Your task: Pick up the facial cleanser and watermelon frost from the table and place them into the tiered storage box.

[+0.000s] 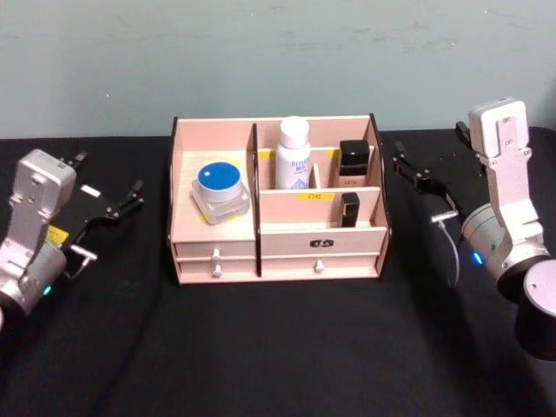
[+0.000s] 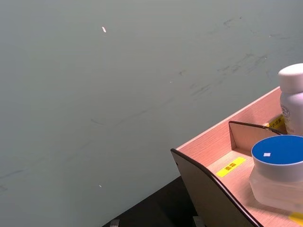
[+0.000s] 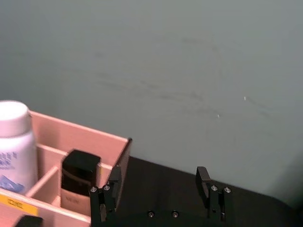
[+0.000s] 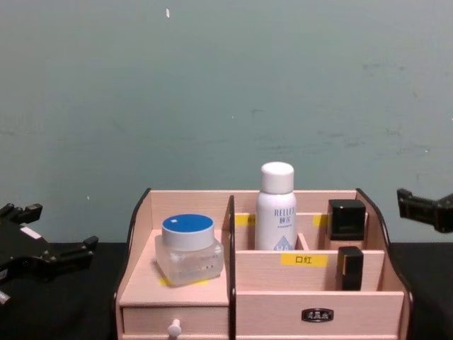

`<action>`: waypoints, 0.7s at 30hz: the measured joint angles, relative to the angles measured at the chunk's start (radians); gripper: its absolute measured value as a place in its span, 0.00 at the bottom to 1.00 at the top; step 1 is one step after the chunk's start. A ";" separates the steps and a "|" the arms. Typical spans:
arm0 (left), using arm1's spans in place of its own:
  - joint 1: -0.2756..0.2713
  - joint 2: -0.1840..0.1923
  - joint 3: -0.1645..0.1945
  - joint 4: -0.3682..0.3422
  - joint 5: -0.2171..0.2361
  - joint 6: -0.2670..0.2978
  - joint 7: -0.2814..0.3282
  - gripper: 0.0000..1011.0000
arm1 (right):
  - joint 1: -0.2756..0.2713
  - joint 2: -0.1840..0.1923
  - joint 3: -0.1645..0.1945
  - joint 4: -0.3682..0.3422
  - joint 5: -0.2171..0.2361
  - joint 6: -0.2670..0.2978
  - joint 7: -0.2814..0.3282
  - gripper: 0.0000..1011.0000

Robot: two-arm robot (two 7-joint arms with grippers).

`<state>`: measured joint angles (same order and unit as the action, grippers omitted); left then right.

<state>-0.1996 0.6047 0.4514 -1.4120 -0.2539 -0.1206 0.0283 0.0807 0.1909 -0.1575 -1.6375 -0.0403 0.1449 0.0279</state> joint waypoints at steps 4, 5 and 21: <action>0.000 0.000 0.000 0.000 0.000 0.000 0.000 0.99 | 0.013 -0.010 0.009 0.042 -0.004 0.010 0.009 0.99; 0.000 0.000 0.000 0.000 0.000 0.000 0.000 0.99 | 0.015 -0.012 0.010 0.048 -0.004 0.013 0.011 0.99; 0.000 0.000 0.000 0.000 0.000 0.000 0.000 0.99 | 0.021 -0.019 0.014 0.073 -0.016 0.028 0.023 0.99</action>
<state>-0.1995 0.6047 0.4514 -1.4120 -0.2539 -0.1205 0.0283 0.1021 0.1714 -0.1440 -1.5649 -0.0566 0.1733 0.0506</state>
